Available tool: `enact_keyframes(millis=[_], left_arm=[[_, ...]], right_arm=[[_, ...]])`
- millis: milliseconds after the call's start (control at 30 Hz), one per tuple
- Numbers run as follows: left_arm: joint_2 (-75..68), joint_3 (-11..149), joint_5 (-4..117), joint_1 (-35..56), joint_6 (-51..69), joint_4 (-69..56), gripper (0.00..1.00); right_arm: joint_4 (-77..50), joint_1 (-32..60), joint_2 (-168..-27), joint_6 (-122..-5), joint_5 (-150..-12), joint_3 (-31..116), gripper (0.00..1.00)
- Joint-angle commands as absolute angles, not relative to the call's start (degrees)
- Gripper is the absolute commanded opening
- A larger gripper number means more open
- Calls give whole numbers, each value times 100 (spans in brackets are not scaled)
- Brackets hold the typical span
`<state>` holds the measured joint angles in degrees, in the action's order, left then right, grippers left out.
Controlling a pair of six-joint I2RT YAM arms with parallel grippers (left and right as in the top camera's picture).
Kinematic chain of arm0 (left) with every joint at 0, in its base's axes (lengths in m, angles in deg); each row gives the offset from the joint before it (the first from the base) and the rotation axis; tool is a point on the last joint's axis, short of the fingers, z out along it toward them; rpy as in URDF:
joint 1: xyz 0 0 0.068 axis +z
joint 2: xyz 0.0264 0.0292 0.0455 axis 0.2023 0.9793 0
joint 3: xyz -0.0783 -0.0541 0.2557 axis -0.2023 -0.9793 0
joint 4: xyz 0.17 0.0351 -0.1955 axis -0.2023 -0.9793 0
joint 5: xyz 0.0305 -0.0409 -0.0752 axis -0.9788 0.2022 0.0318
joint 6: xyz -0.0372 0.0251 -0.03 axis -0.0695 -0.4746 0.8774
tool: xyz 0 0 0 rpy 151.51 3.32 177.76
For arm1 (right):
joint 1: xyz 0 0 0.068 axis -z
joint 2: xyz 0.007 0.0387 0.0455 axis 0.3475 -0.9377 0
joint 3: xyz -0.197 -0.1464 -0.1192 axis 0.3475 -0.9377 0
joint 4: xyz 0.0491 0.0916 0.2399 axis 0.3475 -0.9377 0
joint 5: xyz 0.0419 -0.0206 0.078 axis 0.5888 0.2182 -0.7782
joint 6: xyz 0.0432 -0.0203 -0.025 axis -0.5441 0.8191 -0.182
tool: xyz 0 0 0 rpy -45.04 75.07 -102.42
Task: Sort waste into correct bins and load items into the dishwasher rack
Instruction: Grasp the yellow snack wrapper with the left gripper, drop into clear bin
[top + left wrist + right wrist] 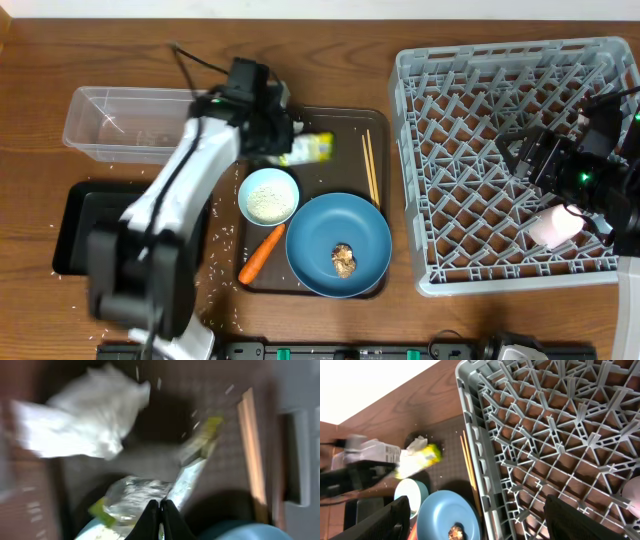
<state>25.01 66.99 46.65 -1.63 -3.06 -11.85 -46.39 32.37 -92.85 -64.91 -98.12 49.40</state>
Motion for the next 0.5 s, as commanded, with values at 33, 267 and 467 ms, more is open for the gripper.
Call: enact_keyframes(millis=[33,267,467], left_arm=[[1554,6867,3675,84,-313,-1306,6],[1312,6861,3002,1026,658,-1502,6],[1696,6861,3004,1752,1075,-1181,6]], right_arm=[[-4647,3197,-9287,-6568,-9799,4942,78],[-4643,3197,-9287,-6568,-9799,4942,79],[-4623,3197,-9287,-6570,-9799,4942,79]])
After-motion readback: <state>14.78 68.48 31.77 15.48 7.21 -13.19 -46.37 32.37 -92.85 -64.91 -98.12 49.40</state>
